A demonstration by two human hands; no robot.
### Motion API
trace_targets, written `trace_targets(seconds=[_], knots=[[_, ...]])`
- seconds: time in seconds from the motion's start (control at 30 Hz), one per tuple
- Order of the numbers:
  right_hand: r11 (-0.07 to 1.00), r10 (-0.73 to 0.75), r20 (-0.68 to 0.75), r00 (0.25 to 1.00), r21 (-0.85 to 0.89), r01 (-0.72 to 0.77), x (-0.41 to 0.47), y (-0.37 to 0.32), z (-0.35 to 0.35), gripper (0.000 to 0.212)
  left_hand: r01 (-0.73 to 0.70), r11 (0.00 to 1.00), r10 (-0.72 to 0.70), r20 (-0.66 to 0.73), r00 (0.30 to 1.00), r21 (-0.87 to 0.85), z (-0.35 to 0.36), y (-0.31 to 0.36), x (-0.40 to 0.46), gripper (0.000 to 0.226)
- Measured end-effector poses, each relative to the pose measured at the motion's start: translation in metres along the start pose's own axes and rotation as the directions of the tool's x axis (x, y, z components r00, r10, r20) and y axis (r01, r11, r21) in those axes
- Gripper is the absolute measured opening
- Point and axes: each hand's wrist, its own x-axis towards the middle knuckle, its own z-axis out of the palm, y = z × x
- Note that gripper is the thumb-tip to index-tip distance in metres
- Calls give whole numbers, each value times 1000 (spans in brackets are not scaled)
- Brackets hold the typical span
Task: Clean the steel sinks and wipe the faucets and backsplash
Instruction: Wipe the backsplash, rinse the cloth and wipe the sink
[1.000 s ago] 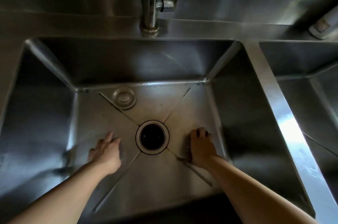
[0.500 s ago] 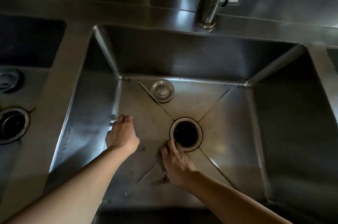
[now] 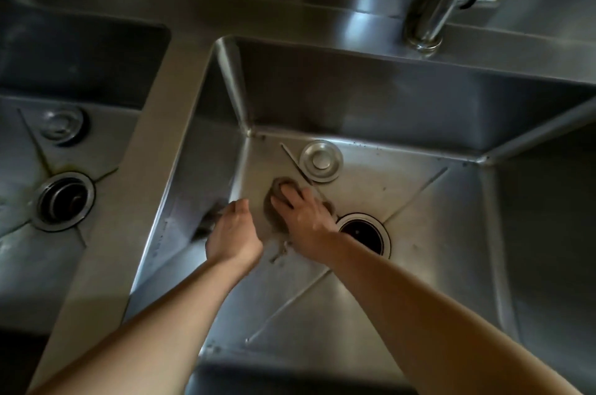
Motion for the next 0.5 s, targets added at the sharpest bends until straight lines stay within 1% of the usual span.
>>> trace_targets(seconds=[0.07,0.13,0.2,0.27,0.3,0.37,0.4,0.47,0.5], knots=[[995,-89,52,995,43,87,-29,-4,16,63,-5,998,4,21,1000,67,3,3,-3,56],[983,-185,119,976,36,182,-61,-5,31,64,-22,995,17,53,998,95,7,9,-8,55],[976,-215,158,964,11,216,-88,4,37,61,-54,993,45,83,996,108,13,17,-13,55],[976,-204,188,961,-34,214,-108,22,37,56,-121,987,109,109,988,105,20,24,-16,57],[974,-196,190,962,-73,213,-116,35,37,57,-157,982,144,126,982,104,24,28,-19,59],[969,-159,201,967,-158,192,-130,60,33,66,-204,974,185,172,968,102,34,38,-23,64],[972,-114,205,972,-180,152,-134,70,32,71,-213,971,190,199,962,104,37,40,-25,66],[984,29,166,986,-176,1,-142,94,30,75,-228,961,187,243,952,155,43,50,-28,67],[983,93,114,989,-167,-74,-143,103,28,75,-227,954,174,253,952,198,45,53,-29,66]])
